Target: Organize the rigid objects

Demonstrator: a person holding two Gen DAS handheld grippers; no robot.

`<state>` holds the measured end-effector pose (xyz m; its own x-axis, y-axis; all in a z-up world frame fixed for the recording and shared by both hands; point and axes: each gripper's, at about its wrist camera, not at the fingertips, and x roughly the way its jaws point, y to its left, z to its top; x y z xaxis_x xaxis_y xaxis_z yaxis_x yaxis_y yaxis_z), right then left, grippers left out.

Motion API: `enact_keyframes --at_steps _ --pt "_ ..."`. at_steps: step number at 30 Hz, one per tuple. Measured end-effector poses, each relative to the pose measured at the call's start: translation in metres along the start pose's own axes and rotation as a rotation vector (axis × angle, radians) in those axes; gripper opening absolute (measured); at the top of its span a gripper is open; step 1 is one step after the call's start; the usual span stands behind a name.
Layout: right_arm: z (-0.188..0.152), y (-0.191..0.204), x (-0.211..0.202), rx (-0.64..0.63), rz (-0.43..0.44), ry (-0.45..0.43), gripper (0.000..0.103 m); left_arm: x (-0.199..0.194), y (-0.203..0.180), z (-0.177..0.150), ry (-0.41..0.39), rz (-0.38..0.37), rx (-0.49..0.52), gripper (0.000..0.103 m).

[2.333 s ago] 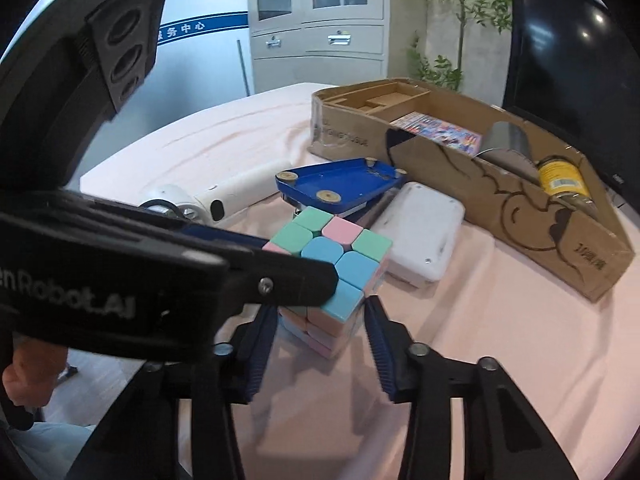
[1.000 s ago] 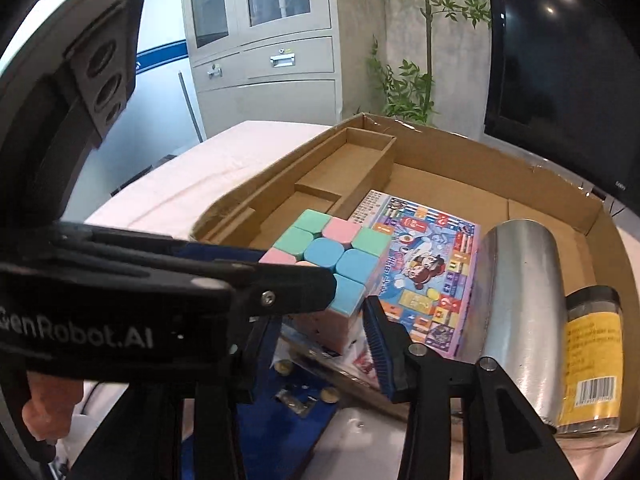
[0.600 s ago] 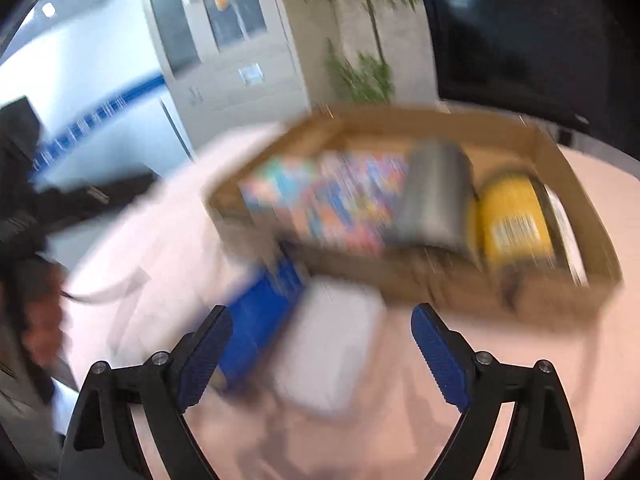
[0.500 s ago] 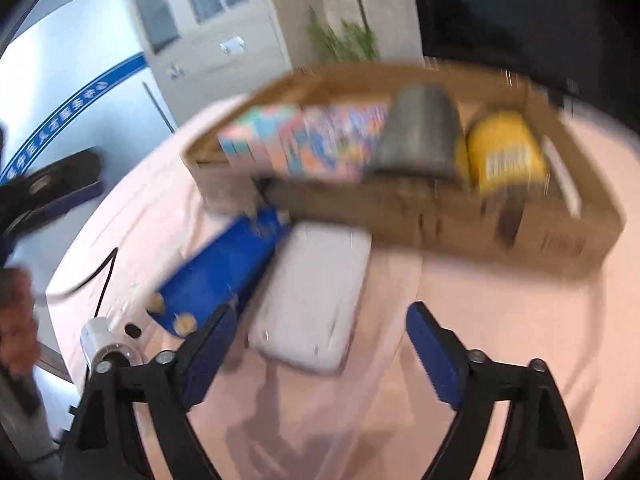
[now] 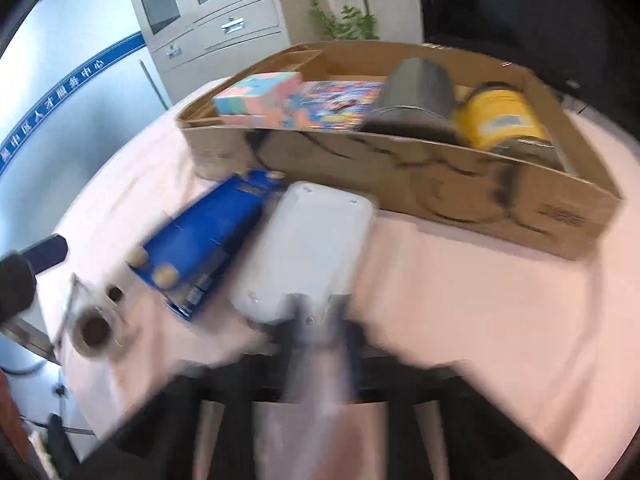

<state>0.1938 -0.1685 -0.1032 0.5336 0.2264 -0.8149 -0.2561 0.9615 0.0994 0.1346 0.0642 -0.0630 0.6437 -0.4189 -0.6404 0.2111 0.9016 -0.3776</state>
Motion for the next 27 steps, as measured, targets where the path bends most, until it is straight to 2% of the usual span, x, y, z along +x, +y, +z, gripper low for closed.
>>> enact_keyframes --at_steps 1,3,4,6,7,8,9,10,13,16,18,23,25,27 --pt "-0.005 -0.012 0.007 0.056 0.049 0.067 0.002 0.003 -0.002 -0.002 0.006 -0.015 -0.004 0.086" --pt "-0.012 -0.026 0.008 0.133 0.139 0.092 0.002 0.011 -0.005 -0.005 0.03 -0.029 -0.014 0.086" --pt "-0.013 -0.032 0.005 0.177 0.161 0.071 0.005 0.012 -0.006 -0.006 0.038 -0.027 -0.014 0.086" --pt "-0.012 -0.033 -0.003 0.194 0.15 0.018 0.014 0.009 -0.007 -0.007 0.026 -0.011 0.0 0.086" --pt "-0.009 -0.029 -0.006 0.183 0.132 -0.011 0.038 0.006 -0.006 -0.006 0.013 0.004 0.009 0.086" --pt "-0.006 -0.025 -0.007 0.174 0.122 -0.03 0.072 0.002 -0.004 -0.005 -0.001 0.024 0.018 0.086" --pt "-0.002 -0.017 -0.007 0.157 0.107 -0.056 0.082 0.001 -0.002 -0.003 -0.01 0.041 0.025 0.086" --pt "0.001 -0.009 -0.005 0.138 0.095 -0.066 0.085 -0.001 0.001 -0.002 -0.023 0.068 0.03 0.086" --pt "0.016 0.018 0.018 0.074 0.048 -0.049 0.084 -0.003 0.008 -0.003 -0.047 0.134 0.04 0.086" --pt "0.028 0.038 0.047 0.037 0.011 -0.005 0.071 0.0 0.015 -0.007 -0.056 0.243 0.063 0.086" --pt "0.029 0.051 0.052 -0.003 -0.045 -0.016 0.07 0.004 0.021 -0.009 -0.044 0.267 0.062 0.086" --pt "0.022 0.058 0.051 -0.049 -0.063 -0.036 0.068 0.01 0.03 -0.01 -0.011 0.22 0.028 0.086" --pt "0.005 0.049 0.037 -0.053 -0.06 -0.026 0.067 0.012 0.027 -0.011 0.009 0.175 0.021 0.086" --pt "-0.013 0.036 0.019 -0.058 -0.01 0.001 0.067 0.016 0.019 -0.014 0.048 0.106 0.021 0.086"
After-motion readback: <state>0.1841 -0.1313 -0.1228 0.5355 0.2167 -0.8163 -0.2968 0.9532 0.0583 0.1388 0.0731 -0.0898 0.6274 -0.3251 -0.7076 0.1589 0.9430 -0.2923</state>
